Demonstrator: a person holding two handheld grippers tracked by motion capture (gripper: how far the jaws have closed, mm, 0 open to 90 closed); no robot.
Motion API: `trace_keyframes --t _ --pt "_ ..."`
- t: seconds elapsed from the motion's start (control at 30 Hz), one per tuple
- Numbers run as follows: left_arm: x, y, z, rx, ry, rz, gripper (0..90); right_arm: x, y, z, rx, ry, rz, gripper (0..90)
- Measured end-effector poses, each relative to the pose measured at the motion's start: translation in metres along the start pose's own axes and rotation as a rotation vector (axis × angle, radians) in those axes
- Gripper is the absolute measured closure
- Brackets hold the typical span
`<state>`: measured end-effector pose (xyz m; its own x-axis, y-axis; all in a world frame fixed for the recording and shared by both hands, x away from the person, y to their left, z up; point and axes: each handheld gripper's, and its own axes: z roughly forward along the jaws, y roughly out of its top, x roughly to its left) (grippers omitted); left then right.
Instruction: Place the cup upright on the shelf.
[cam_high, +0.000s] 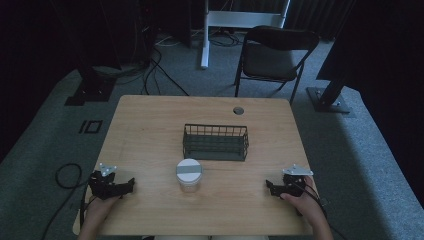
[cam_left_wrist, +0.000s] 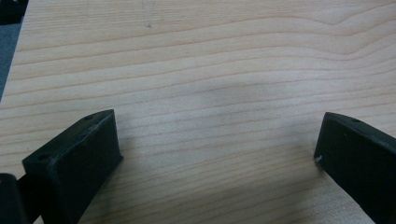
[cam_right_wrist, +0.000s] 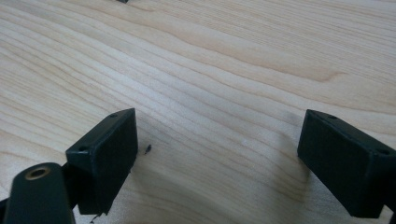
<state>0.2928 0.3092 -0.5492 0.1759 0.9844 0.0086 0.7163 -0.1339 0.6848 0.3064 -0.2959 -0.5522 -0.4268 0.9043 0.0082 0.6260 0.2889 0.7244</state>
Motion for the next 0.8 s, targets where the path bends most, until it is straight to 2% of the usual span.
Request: trace_keyframes --t 0.8 --pt "-0.0002 -0.0006 -0.0004 0.0 0.001 -0.001 0.3 -0.0004 0.0 0.0 -0.001 0.002 -0.001 12.0"
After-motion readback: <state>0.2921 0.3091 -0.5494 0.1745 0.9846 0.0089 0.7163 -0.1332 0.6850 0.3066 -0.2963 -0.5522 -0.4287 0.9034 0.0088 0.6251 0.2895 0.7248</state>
